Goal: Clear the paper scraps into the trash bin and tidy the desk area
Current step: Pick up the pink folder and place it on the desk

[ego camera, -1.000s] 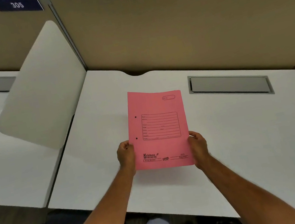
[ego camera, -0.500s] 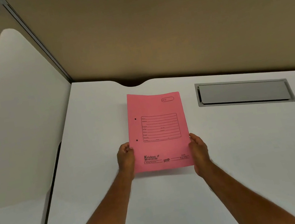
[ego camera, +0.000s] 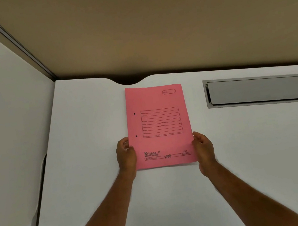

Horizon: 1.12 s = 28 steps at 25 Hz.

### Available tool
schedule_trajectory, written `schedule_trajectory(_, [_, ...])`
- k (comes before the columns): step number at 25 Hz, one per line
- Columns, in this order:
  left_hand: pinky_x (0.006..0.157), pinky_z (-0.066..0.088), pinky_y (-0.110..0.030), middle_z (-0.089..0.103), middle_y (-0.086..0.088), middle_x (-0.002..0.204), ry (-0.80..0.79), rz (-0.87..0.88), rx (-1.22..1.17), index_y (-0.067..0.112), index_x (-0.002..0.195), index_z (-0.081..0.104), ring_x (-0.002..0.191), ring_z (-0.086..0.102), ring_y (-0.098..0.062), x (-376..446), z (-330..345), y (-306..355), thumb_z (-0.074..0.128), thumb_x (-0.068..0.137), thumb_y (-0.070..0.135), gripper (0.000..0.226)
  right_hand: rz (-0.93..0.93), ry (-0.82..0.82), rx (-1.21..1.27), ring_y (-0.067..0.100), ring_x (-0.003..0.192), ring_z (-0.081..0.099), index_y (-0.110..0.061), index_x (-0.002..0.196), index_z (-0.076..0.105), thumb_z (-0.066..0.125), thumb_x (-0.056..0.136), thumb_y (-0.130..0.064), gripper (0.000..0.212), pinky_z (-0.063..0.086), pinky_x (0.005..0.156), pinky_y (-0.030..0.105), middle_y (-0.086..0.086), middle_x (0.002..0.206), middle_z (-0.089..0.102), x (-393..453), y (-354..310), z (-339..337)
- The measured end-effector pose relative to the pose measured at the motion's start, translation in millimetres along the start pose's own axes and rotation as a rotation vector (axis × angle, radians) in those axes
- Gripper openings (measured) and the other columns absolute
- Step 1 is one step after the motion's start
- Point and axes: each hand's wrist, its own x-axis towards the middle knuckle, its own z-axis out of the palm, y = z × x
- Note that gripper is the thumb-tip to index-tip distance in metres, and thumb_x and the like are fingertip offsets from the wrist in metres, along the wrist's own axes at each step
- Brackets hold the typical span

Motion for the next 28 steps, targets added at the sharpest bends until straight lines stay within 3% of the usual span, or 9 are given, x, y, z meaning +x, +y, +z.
schedule_trajectory(4, [0.062, 0.052, -0.022, 0.068, 0.0, 0.107, 0.02, 0.087, 0.085, 0.024, 0.113, 0.064, 0.085, 0.066, -0.014, 12.9, 13.3, 8.3, 0.044, 0.098, -0.002, 0.037, -0.009, 0.028, -0.027, 0.018, 0.097, 0.071, -0.03, 0.125, 0.068, 0.043, 0.104, -0.012, 0.038, 0.054, 0.061, 0.028, -0.008, 0.113, 0.074, 21.9, -2.7, 11.3])
schedule_trajectory(7, [0.081, 0.063, -0.043, 0.068, -0.01, 0.118, -0.009, 0.145, 0.158, 0.016, 0.123, 0.066, 0.098, 0.069, -0.027, 20.7, 22.7, 15.3, 0.045, 0.097, -0.003, 0.039, -0.054, 0.036, -0.092, 0.017, 0.093, 0.071, -0.032, 0.121, 0.069, 0.04, 0.102, -0.009, 0.041, 0.053, 0.061, 0.025, -0.01, 0.109, 0.075, 37.1, -6.3, 17.4])
schedule_trajectory(10, [0.093, 0.058, -0.056, 0.066, -0.015, 0.121, -0.012, 0.193, 0.277, 0.013, 0.128, 0.064, 0.108, 0.065, -0.035, 31.4, 28.6, 20.5, 0.047, 0.096, -0.003, 0.04, -0.105, 0.048, -0.141, 0.011, 0.088, 0.067, -0.03, 0.124, 0.068, 0.04, 0.101, -0.007, 0.043, 0.05, 0.059, 0.02, -0.012, 0.11, 0.072, 53.6, -9.5, 20.4])
schedule_trajectory(15, [0.107, 0.049, -0.055, 0.049, -0.017, 0.135, 0.013, 0.152, 0.401, 0.014, 0.151, 0.047, 0.129, 0.05, -0.035, 43.3, 37.1, 26.7, 0.051, 0.1, 0.008, 0.052, -0.149, 0.085, -0.159, 0.009, 0.092, 0.063, -0.016, 0.141, 0.061, 0.043, 0.102, -0.005, 0.045, 0.047, 0.064, 0.019, -0.002, 0.122, 0.067, 78.4, -16.3, 24.7])
schedule_trajectory(19, [0.111, 0.045, -0.053, 0.042, -0.015, 0.14, -0.002, 0.154, 0.479, 0.019, 0.154, 0.041, 0.135, 0.04, -0.033, 52.5, 41.0, 30.4, 0.051, 0.102, 0.014, 0.054, -0.187, 0.104, -0.182, 0.021, 0.107, 0.063, -0.016, 0.142, 0.06, 0.047, 0.103, -0.007, 0.042, 0.05, 0.073, 0.022, 0.002, 0.133, 0.065, 89.7, -19.6, 26.9])
schedule_trajectory(28, [0.109, 0.047, -0.053, 0.039, -0.013, 0.141, -0.032, 0.138, 0.611, 0.025, 0.157, 0.032, 0.135, 0.039, -0.032, 69.2, 46.1, 38.1, 0.051, 0.103, 0.024, 0.058, -0.205, 0.11, -0.232, 0.022, 0.107, 0.064, -0.018, 0.142, 0.061, 0.048, 0.103, -0.012, 0.041, 0.051, 0.075, 0.026, 0.003, 0.132, 0.065, 102.1, -20.3, 26.8])
